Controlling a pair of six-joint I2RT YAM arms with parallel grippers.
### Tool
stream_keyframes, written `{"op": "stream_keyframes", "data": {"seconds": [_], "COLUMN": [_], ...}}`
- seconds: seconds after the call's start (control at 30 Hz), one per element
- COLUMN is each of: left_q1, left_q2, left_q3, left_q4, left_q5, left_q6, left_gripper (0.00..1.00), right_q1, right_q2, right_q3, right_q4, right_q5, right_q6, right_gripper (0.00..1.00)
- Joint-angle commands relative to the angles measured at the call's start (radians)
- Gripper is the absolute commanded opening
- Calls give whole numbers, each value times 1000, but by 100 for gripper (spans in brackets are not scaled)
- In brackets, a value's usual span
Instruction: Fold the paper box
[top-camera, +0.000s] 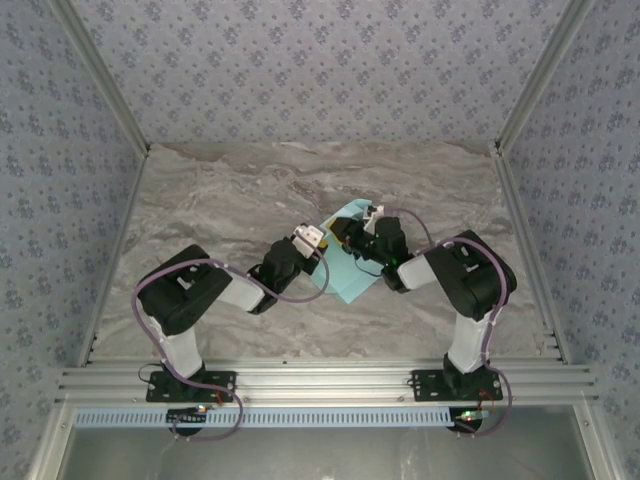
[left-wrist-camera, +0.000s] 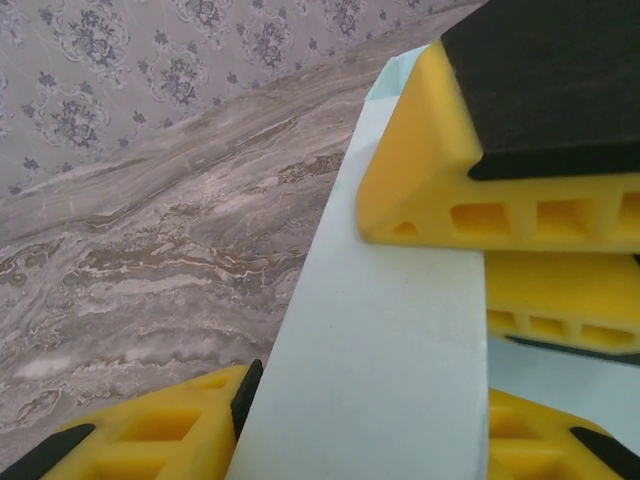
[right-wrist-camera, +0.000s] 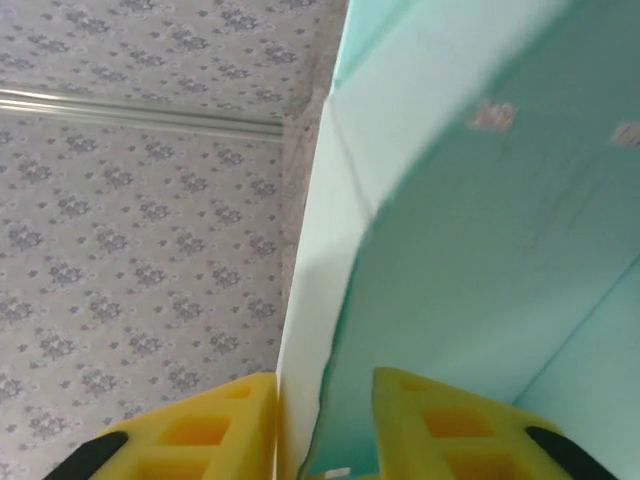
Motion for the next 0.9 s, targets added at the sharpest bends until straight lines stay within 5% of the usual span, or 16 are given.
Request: {"op": "stream_keyframes", "data": {"seconds": [0.0, 0.2, 0.4, 0.6, 0.87], "left_q1": [-6, 16, 51, 57, 81], "left_q2": [23, 18, -2, -19, -9], "left_q3": [32, 33, 62, 114, 121], "left_q4": [-28, -51, -124, -211, -217], "left_q5": [-28, -46, -6, 25, 71], "left_q6": [-31, -118, -253, -288, -387], "left_gripper": [28, 24, 24, 23, 22], "right_q1": [-53, -112, -67, 85, 182], "right_q2": [-63, -235, -375, -351, -121], "right_q3": [21, -42, -139, -201, -186], "right_q4": [-114, -279, -433, -331, -23], "right_q5": [-85, -116, -45, 26, 133], "right_q6": [-181, -436, -899, -1290, -1472], "right_gripper": [39, 43, 48, 55, 56]}}
